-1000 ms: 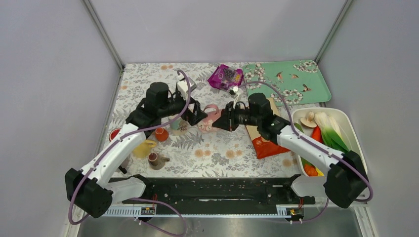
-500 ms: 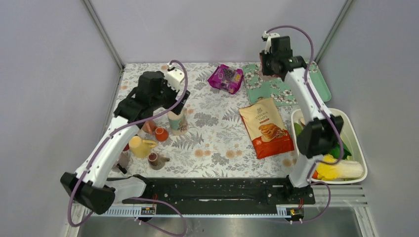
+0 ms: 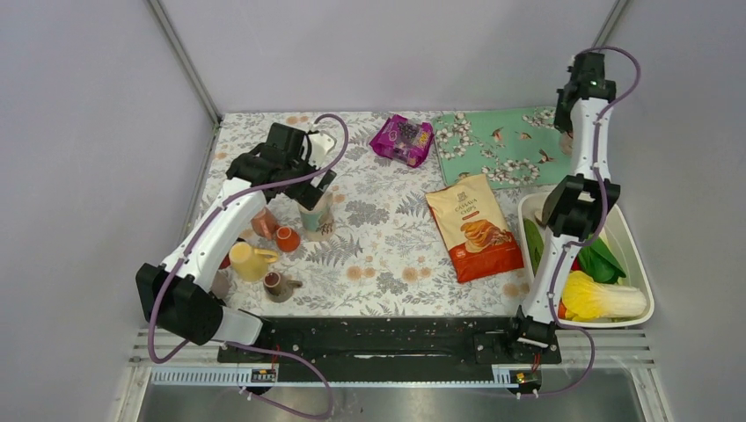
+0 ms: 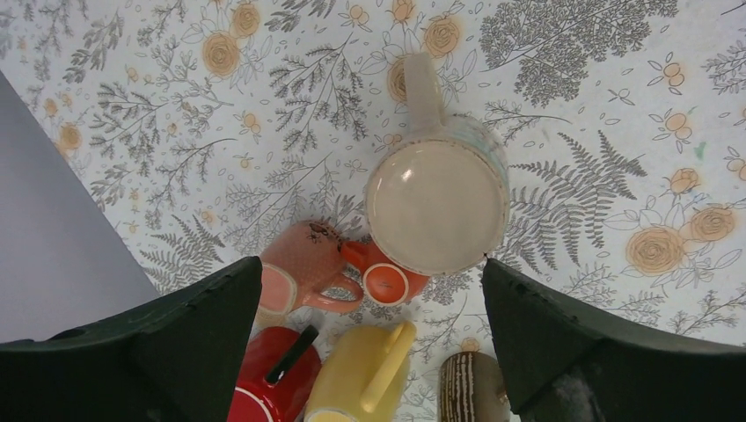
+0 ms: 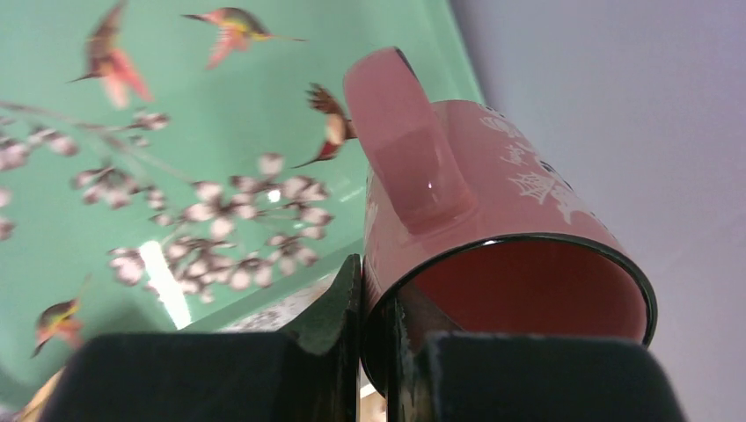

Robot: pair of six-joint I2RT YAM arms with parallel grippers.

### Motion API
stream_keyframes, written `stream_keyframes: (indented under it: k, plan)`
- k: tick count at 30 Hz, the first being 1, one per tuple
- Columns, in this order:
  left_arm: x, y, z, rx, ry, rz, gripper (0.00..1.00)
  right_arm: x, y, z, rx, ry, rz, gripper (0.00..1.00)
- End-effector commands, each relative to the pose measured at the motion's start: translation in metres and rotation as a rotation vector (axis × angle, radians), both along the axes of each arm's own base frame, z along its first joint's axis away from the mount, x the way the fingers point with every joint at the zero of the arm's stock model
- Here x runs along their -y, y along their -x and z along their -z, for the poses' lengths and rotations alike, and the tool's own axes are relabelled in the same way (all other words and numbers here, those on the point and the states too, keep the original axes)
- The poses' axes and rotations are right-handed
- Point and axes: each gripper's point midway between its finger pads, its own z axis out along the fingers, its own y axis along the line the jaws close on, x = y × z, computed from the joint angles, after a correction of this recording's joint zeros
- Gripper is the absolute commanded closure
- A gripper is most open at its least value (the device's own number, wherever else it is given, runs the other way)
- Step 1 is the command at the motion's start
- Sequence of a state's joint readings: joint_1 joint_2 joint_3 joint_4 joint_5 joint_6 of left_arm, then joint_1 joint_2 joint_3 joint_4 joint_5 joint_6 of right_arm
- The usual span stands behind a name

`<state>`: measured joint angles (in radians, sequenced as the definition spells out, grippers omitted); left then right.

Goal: Turn the mug right side up

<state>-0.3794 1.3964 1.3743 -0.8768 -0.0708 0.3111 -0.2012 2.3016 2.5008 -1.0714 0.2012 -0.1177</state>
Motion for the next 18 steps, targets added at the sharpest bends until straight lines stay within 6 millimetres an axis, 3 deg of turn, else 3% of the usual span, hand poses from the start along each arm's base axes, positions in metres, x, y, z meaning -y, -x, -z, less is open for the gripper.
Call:
stream_keyframes:
  k: [1,3,7,11,18]
  plan:
    - [-0.003,-0.015,-0.036,0.131,-0.022,0.038,0.01,0.029,-0.010,-0.014,0.067,0.010,0.002,1.00]
    - [0.001,-0.017,-0.046,0.164,0.004,0.055,0.01,0.038,-0.007,0.005,0.017,0.007,-0.001,1.00]
    - [0.010,-0.019,-0.050,0.164,0.039,0.080,0.01,0.035,-0.010,0.039,-0.036,-0.060,-0.038,1.00]
    - [0.010,-0.025,-0.045,0.141,0.019,0.076,0.01,0.023,-0.019,0.050,-0.024,-0.118,-0.089,1.00]
    - [0.015,-0.029,-0.044,0.131,0.029,0.085,0.01,0.033,-0.021,0.075,-0.049,-0.142,-0.056,1.00]
